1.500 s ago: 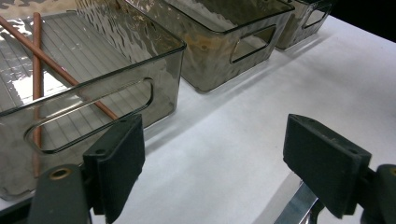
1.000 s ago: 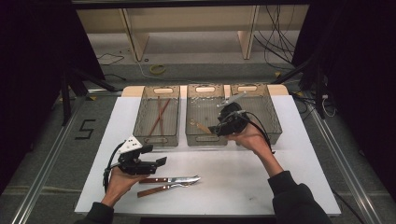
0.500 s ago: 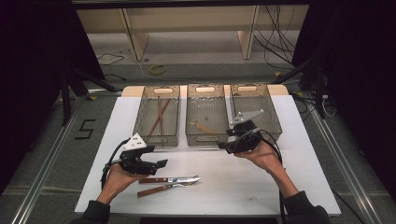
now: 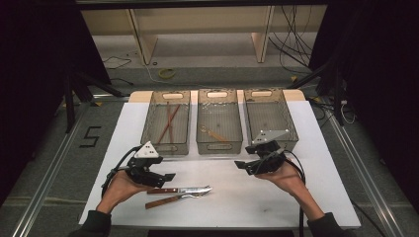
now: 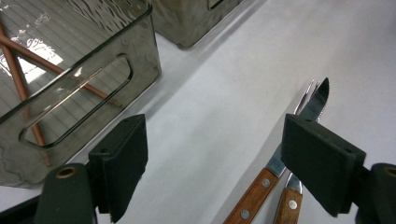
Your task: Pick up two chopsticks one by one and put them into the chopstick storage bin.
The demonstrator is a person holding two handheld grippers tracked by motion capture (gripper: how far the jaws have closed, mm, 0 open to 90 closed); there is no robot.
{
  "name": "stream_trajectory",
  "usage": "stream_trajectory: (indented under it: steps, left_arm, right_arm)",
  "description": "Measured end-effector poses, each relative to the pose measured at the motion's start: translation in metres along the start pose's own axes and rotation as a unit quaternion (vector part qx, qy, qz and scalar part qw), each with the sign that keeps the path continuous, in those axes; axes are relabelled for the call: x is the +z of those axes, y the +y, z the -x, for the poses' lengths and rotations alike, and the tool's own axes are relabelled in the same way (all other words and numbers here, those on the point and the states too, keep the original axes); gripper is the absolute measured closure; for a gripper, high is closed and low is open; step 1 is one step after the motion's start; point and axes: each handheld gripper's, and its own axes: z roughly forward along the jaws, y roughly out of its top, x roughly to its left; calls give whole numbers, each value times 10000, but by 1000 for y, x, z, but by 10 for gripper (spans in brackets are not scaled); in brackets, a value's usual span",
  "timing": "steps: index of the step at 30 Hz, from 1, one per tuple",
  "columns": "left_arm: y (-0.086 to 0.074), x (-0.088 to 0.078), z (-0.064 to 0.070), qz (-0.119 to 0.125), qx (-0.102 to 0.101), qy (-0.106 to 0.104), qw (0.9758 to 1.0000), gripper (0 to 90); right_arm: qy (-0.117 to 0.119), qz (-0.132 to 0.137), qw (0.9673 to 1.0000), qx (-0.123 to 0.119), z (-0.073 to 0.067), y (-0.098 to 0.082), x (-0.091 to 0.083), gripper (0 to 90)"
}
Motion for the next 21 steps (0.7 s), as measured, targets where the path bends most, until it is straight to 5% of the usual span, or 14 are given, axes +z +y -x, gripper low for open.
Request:
stream_trajectory:
  steps: [9, 21]
  left_arm:
    - [-1, -1, 2, -272, 92, -70, 9996, 235]
    - [-5, 1, 0, -675, 215, -102, 9974, 245]
  right_arm:
    - [64, 240, 9995, 192, -3, -15, -6, 319]
    - [145, 230, 9995, 168, -9, -27, -5, 308]
